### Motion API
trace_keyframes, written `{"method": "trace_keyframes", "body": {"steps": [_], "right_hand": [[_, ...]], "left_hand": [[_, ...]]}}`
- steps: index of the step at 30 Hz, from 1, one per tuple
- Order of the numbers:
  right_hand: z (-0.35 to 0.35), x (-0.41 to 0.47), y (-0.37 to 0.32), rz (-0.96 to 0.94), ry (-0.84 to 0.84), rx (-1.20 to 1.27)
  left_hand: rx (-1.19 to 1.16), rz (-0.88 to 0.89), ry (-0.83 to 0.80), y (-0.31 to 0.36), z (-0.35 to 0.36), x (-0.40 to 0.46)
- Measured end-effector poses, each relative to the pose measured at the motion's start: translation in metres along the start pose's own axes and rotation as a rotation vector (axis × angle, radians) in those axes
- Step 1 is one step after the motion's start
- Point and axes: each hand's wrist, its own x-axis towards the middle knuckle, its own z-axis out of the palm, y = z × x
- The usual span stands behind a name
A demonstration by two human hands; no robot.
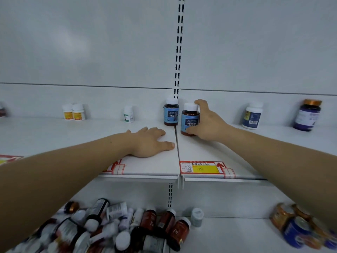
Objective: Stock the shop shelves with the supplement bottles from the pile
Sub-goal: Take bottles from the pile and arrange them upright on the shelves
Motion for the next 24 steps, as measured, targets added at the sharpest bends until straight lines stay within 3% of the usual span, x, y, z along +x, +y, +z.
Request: {"method": "trace_keyframes", "body": {"steps": [14, 18, 21, 24], "right_hand": [[0.017, 0.059, 0.015, 0.018, 0.072, -0.080], [0.015, 0.059, 0.011, 0.073, 0.040, -0.074], [0.000, 0.051, -0.007, 0.077, 0.117, -0.098], [-0.012, 0.034, -0.044, -0.043, 0.132, -0.213]], "left_hand": [[0.031, -0.006, -0.057, 0.002, -0.003, -0.001], [-0.100, 0.015, -0.070, 0.000, -0.011, -0.006], [-0.232, -0.016, -0.007, -0.012, -0.020, -0.016], [-0.251, -0.024, 0.077, -0.031, -0.028, -0.038]]}}
